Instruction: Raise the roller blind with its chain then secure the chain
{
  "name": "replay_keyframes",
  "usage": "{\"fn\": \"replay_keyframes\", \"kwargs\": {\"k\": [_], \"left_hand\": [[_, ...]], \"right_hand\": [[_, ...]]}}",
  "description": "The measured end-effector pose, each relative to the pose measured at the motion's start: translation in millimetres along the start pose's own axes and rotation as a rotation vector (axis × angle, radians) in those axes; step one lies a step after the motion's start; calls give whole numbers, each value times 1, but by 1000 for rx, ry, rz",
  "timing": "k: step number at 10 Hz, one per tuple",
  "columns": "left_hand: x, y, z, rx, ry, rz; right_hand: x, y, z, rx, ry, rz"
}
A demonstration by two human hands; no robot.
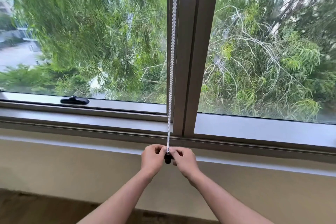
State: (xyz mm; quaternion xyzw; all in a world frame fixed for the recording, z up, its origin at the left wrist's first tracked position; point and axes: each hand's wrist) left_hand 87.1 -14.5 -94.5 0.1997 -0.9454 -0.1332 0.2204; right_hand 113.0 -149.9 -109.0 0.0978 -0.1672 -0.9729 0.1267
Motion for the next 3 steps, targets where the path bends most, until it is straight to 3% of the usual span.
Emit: {"fn": "replay_keyframes", "kwargs": {"k": [3], "left_hand": [[5,15,-5,-47,-16,-12]], "right_hand": [[9,-3,16,-18,-31,-72]]}}
Point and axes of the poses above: each hand's wrist, its own x-axis away from the middle knuckle, its own y-axis out of the back of the hand, z = x × y, and after that the axes turned 14 degrees about y, right-handed
